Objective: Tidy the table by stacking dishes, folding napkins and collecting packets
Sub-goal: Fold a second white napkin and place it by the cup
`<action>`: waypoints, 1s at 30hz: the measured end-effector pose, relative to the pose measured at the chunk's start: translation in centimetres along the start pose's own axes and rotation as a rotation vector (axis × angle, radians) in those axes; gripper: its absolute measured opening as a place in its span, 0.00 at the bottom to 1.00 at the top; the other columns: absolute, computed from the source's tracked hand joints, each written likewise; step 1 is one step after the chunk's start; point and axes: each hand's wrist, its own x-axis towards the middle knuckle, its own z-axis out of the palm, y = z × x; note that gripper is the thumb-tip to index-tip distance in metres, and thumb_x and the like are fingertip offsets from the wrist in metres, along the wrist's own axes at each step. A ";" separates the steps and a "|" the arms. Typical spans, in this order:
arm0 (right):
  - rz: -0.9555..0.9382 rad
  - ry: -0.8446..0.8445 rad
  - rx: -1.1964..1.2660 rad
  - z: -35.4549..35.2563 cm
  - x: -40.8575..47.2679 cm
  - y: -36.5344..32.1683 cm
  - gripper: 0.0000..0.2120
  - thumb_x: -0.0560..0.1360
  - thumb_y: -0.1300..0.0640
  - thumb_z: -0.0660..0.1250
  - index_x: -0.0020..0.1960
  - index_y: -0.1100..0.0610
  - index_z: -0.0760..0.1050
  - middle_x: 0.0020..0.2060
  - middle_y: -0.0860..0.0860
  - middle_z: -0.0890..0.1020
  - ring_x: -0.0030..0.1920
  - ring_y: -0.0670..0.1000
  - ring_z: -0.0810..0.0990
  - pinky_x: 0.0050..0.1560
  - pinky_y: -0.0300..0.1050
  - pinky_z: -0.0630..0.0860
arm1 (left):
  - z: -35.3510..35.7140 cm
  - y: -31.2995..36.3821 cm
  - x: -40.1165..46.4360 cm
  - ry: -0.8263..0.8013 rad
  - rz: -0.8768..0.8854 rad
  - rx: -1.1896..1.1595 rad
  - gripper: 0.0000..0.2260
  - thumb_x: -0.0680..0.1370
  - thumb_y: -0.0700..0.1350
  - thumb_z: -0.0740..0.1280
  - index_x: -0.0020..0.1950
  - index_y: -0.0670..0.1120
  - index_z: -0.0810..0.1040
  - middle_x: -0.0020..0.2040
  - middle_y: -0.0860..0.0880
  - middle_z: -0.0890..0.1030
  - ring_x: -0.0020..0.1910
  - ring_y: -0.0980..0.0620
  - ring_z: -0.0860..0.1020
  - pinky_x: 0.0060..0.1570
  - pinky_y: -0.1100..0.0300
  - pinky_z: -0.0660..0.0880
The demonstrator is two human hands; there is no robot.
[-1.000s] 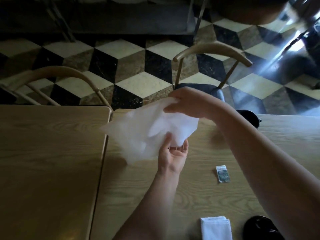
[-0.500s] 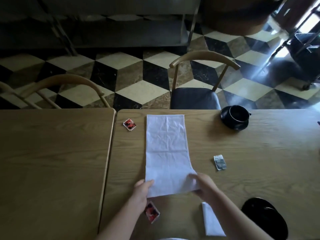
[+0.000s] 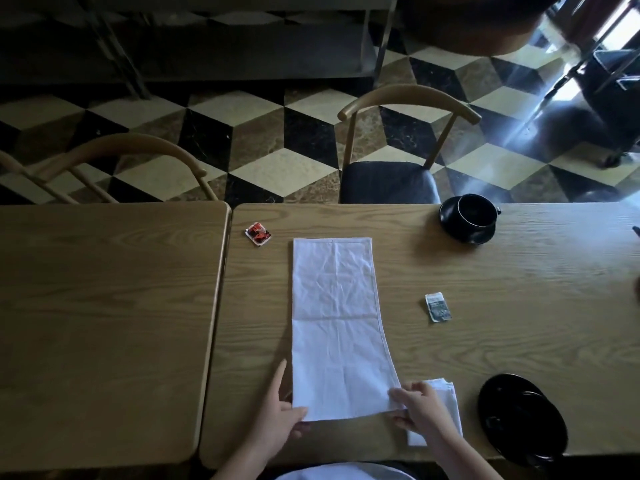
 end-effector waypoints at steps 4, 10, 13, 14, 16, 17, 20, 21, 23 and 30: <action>-0.238 -0.024 0.015 -0.7 -0.8 -3.9 0.13 0.74 0.65 0.70 0.52 0.48 0.82 0.41 0.58 0.86 0.35 0.58 0.86 0.31 0.45 0.80 | -1.2 3.7 0.6 0.032 0.104 -0.069 0.07 0.74 0.32 0.71 0.46 0.43 0.82 0.38 0.43 0.83 0.36 0.50 0.82 0.40 0.61 0.80; -0.282 -0.369 0.058 -1.2 1.9 -13.2 0.11 0.76 0.60 0.70 0.57 0.60 0.81 0.54 0.54 0.87 0.55 0.53 0.86 0.53 0.49 0.80 | -3.8 10.6 4.9 -0.136 0.134 -0.046 0.09 0.70 0.41 0.77 0.49 0.44 0.85 0.46 0.45 0.87 0.43 0.48 0.85 0.43 0.60 0.79; -0.363 -0.316 -0.163 -0.7 4.3 -17.0 0.05 0.75 0.59 0.72 0.50 0.58 0.83 0.46 0.51 0.88 0.46 0.48 0.86 0.46 0.41 0.80 | -4.2 13.1 9.2 0.055 0.178 0.136 0.05 0.74 0.44 0.74 0.38 0.49 0.84 0.30 0.53 0.81 0.29 0.57 0.75 0.31 0.67 0.69; -0.411 -0.246 -0.246 -0.3 5.0 -18.2 0.04 0.75 0.57 0.72 0.43 0.57 0.84 0.39 0.49 0.88 0.38 0.46 0.83 0.39 0.38 0.78 | -4.2 13.8 10.5 0.116 0.185 0.177 0.07 0.74 0.45 0.74 0.37 0.48 0.83 0.30 0.55 0.80 0.29 0.59 0.74 0.32 0.66 0.68; -0.497 -0.101 -0.423 0.4 7.1 -20.1 0.13 0.74 0.51 0.72 0.33 0.55 0.79 0.26 0.44 0.79 0.27 0.44 0.72 0.29 0.39 0.67 | -4.1 15.3 13.3 0.174 0.212 0.199 0.06 0.74 0.45 0.73 0.38 0.45 0.83 0.33 0.56 0.80 0.33 0.59 0.74 0.37 0.61 0.68; -0.529 -0.049 -0.499 0.8 8.2 -21.0 0.16 0.73 0.50 0.72 0.31 0.55 0.76 0.23 0.43 0.73 0.26 0.45 0.68 0.27 0.41 0.62 | -3.9 15.9 14.6 0.187 0.218 0.214 0.07 0.75 0.45 0.73 0.40 0.43 0.83 0.35 0.53 0.81 0.34 0.56 0.74 0.39 0.59 0.68; -0.603 0.022 -0.656 2.1 12.1 -23.0 0.20 0.75 0.50 0.70 0.31 0.56 0.67 0.25 0.46 0.69 0.30 0.50 0.68 0.30 0.46 0.60 | -3.3 17.6 18.4 0.238 0.201 0.289 0.09 0.76 0.47 0.71 0.38 0.45 0.81 0.33 0.53 0.80 0.33 0.54 0.73 0.37 0.59 0.67; -0.601 0.033 -0.692 2.6 13.5 -23.6 0.19 0.76 0.51 0.69 0.32 0.57 0.67 0.27 0.49 0.72 0.32 0.52 0.69 0.30 0.45 0.62 | -3.0 18.1 19.7 0.276 0.196 0.314 0.10 0.76 0.48 0.71 0.35 0.47 0.80 0.30 0.55 0.77 0.31 0.55 0.72 0.35 0.60 0.66; -0.583 0.045 -0.745 3.6 15.9 -24.6 0.17 0.77 0.51 0.68 0.34 0.59 0.70 0.31 0.54 0.75 0.36 0.56 0.73 0.31 0.44 0.64 | -2.7 19.1 21.9 0.350 0.173 0.346 0.11 0.75 0.48 0.69 0.34 0.48 0.78 0.28 0.55 0.75 0.30 0.53 0.74 0.31 0.61 0.71; -0.576 0.086 -0.763 5.8 20.2 -26.6 0.15 0.75 0.52 0.67 0.41 0.65 0.76 0.38 0.59 0.84 0.41 0.61 0.80 0.38 0.48 0.75 | -2.1 20.2 25.8 0.435 0.170 0.437 0.08 0.75 0.44 0.67 0.38 0.42 0.80 0.32 0.47 0.78 0.37 0.42 0.80 0.39 0.55 0.74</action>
